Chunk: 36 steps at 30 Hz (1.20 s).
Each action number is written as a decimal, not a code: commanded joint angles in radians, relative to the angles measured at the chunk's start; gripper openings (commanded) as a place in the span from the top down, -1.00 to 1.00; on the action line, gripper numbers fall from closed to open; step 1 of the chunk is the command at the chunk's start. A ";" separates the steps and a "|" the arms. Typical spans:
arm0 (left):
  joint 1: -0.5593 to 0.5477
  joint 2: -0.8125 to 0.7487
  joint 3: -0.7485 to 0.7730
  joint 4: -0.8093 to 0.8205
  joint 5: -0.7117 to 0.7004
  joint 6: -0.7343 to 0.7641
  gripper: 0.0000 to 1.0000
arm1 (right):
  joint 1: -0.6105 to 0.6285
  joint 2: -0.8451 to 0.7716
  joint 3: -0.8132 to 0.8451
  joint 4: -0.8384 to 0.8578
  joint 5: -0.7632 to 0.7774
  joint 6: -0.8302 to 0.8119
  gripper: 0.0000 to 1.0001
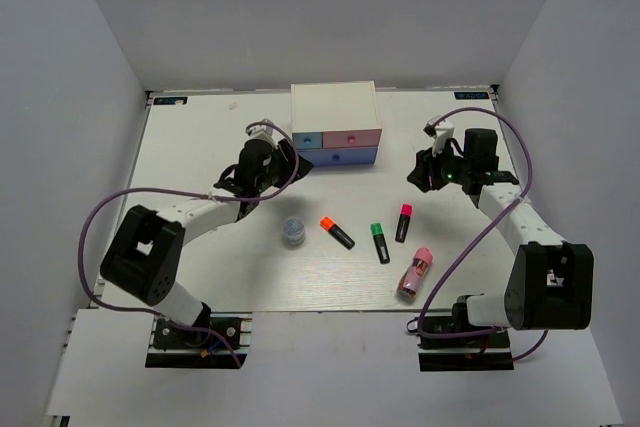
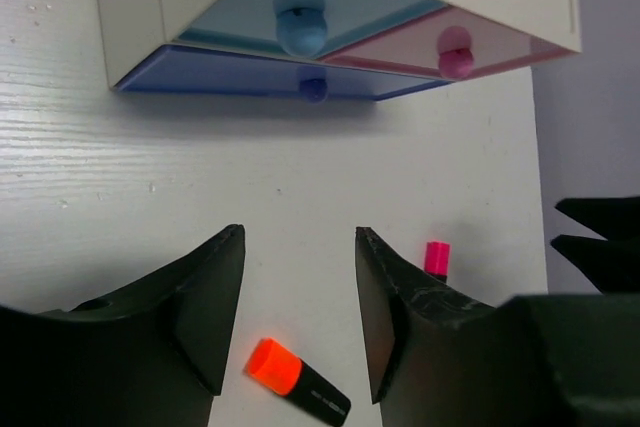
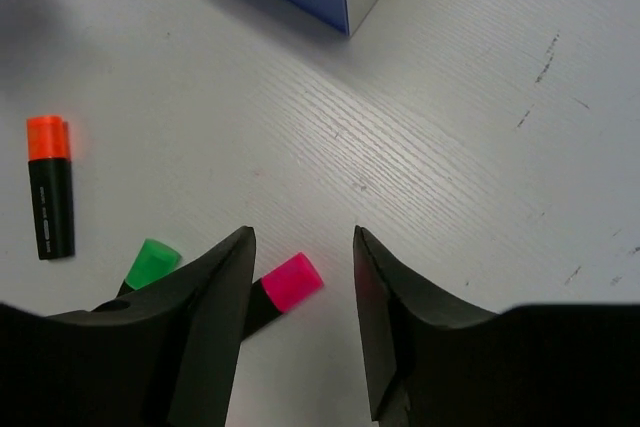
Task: Sort the stationery into containers
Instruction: Open the drawer
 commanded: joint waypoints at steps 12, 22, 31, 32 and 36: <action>-0.021 0.137 0.002 0.342 -0.233 -0.084 -0.20 | 0.001 -0.009 -0.039 0.148 -0.074 0.068 0.18; -0.030 0.253 0.062 0.410 -0.255 -0.104 -0.20 | 0.003 -0.004 -0.034 0.152 -0.055 0.054 0.18; -0.030 0.272 0.071 0.464 -0.253 -0.104 -0.12 | -0.002 -0.001 -0.046 0.151 -0.044 0.051 0.18; -0.030 0.272 0.071 0.464 -0.253 -0.104 -0.12 | 0.003 0.000 -0.046 0.151 -0.040 0.051 0.18; -0.030 0.272 0.080 0.486 -0.273 -0.104 -0.10 | 0.003 -0.001 -0.048 0.151 -0.040 0.049 0.18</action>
